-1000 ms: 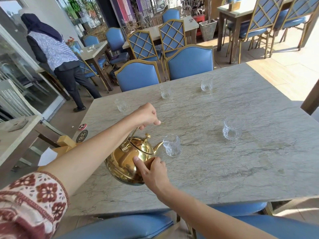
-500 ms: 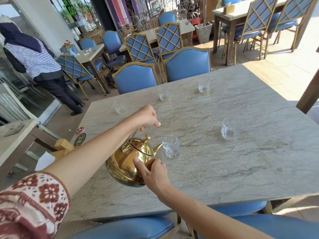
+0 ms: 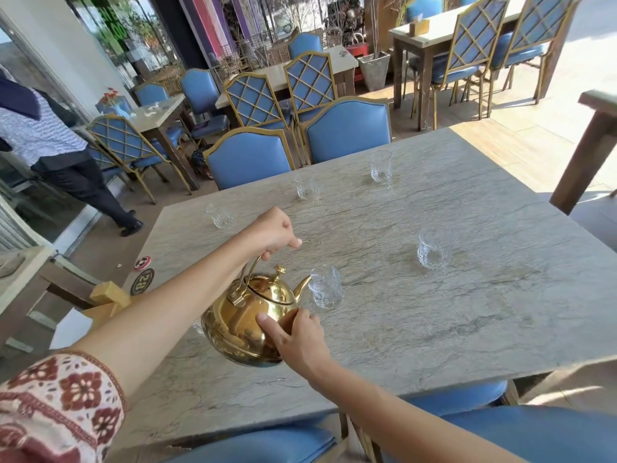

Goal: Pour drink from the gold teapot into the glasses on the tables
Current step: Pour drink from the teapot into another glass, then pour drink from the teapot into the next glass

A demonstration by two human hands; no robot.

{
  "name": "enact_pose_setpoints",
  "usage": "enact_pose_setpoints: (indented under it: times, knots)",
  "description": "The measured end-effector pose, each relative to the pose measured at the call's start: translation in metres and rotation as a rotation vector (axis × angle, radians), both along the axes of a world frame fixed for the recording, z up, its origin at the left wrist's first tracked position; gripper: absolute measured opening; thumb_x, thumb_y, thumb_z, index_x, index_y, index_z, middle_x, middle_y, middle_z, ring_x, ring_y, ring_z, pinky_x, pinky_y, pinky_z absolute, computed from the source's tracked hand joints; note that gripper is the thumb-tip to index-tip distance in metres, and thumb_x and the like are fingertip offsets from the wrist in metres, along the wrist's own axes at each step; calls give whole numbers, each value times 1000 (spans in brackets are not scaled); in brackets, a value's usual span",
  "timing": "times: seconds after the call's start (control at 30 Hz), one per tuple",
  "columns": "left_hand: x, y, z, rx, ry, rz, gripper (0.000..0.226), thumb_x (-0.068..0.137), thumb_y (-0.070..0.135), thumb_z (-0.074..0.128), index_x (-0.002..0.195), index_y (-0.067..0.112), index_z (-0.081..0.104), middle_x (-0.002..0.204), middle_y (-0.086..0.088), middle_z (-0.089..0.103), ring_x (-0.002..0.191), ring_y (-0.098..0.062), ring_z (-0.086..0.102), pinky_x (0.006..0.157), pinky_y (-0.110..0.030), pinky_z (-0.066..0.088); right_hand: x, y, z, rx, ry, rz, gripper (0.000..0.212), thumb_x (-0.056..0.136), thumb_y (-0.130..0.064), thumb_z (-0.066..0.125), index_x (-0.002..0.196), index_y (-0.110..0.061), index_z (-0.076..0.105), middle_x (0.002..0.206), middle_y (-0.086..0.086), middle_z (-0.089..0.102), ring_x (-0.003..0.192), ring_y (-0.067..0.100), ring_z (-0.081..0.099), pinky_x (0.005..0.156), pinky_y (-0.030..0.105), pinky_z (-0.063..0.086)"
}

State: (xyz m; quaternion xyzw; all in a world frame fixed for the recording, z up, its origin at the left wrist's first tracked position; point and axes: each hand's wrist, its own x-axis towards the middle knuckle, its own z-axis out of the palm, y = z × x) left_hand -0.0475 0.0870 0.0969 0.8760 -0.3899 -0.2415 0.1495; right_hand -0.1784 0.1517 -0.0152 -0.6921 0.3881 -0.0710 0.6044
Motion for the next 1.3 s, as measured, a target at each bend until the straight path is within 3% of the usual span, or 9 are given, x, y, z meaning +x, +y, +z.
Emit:
enact_pose_setpoints:
  times: [0.2, 0.3, 0.37, 0.6, 0.8, 0.97, 1.07, 1.2, 1.3]
  knots:
    - [-4, 36, -11, -219, 13, 83, 25, 87, 23, 69, 93, 1, 60, 54, 1, 38, 37, -12, 30, 35, -18, 26, -17, -2, -6, -323, 115, 118, 92, 84, -76, 49, 142, -5, 39, 139, 11, 47, 132, 26, 44, 117, 42, 35]
    - [-10, 46, -12, -340, 45, 117, 26, 86, 24, 69, 95, 1, 60, 52, -1, 34, 37, -13, 27, 37, -19, 25, -32, -6, -3, -396, 116, 156, 123, 60, -95, 21, 145, -7, 36, 141, 10, 47, 135, 27, 44, 119, 40, 32]
    - [-21, 48, -5, -409, 65, 99, 24, 86, 24, 69, 95, 3, 60, 49, 0, 34, 37, -12, 26, 35, -18, 24, -42, -10, 0, -471, 87, 139, 133, 51, -93, 12, 150, -8, 30, 146, 10, 45, 138, 25, 41, 122, 39, 30]
    - [-70, 20, 35, -543, 138, 50, 21, 87, 22, 69, 96, 5, 59, 47, 1, 35, 36, -12, 26, 37, -19, 24, -84, -45, 17, -639, 46, 118, 131, 62, -90, 8, 160, -4, 3, 167, 11, 22, 156, 21, 17, 129, 42, 3]
    - [-125, -33, 37, -540, 153, 58, 23, 87, 22, 69, 99, 4, 59, 50, 1, 37, 35, -10, 28, 36, -20, 25, -139, -98, 16, -652, 50, 26, 136, 54, -99, 2, 156, -11, 22, 146, 9, 44, 139, 26, 40, 120, 43, 30]
    - [-172, -85, 26, -511, 150, 143, 24, 87, 19, 69, 99, 2, 60, 48, 0, 36, 32, -9, 26, 34, -18, 24, -184, -156, 11, -386, -46, 0, 149, 28, -109, 28, 148, -20, 31, 137, 2, 37, 133, 22, 35, 115, 47, 37]
    - [-194, -113, 20, -476, 128, 200, 23, 86, 21, 70, 99, 4, 61, 50, -1, 37, 36, -12, 27, 35, -19, 25, -205, -185, 1, -297, -76, -11, 153, 23, -109, 24, 147, -21, 33, 137, 2, 36, 132, 21, 34, 114, 48, 38]
    - [-211, -137, 13, -454, 99, 271, 24, 85, 23, 70, 98, 5, 60, 56, -1, 37, 39, -12, 28, 35, -19, 25, -221, -209, -7, -187, -125, -4, 139, 35, -103, 48, 146, -21, 34, 131, 0, 34, 128, 20, 33, 114, 44, 38]
    - [-218, -149, 8, -428, 95, 291, 25, 85, 21, 70, 97, 2, 59, 55, -2, 35, 38, -13, 27, 35, -19, 25, -225, -219, -12, -137, -148, 9, 106, 63, -72, 77, 146, -19, 36, 128, 1, 34, 125, 20, 33, 116, 40, 35]
